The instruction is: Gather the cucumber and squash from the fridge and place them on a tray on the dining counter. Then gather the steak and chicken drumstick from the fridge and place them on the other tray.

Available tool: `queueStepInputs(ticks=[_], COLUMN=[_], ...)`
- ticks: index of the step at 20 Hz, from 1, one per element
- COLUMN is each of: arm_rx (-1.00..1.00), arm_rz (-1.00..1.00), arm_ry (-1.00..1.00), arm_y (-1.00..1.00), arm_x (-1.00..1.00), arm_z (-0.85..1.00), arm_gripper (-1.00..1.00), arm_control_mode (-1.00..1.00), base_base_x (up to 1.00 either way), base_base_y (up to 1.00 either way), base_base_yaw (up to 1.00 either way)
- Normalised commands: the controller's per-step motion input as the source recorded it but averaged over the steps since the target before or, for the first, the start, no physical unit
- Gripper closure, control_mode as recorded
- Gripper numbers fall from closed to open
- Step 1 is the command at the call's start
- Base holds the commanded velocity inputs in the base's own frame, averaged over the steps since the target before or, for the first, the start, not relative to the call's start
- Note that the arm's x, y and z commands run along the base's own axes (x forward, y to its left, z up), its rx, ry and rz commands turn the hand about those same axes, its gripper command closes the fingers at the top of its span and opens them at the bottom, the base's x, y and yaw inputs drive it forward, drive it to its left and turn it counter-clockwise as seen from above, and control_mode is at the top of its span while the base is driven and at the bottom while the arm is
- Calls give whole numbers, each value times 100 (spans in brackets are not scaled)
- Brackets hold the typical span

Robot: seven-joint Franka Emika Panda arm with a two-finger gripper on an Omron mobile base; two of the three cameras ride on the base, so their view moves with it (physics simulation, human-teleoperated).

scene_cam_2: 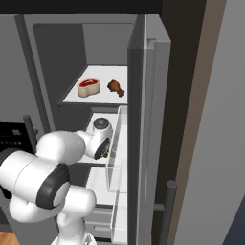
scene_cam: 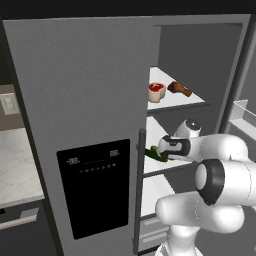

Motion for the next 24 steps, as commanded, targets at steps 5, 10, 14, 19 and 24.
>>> queueStepInputs(ticks=[5, 10, 14, 19, 24], arm_rx=[-2, -5, -3, 0, 0], arm_rz=[6, 4, 4, 6, 8], arm_ry=[4, 3, 2, 1, 0], arm_y=[0, 0, 0, -2, -19], arm_x=[24, 15, 15, 13, 2], arm_z=[-20, -19, -20, -21, -12], arm_gripper=[-100, -100, -100, -100, -100], arm_control_mode=[-100, -100, -100, -100, -100], base_base_x=[0, 0, 0, 0, 0], base_base_y=[0, 0, 0, 0, 0], base_base_yaw=[0, 0, 0, 0, 0])
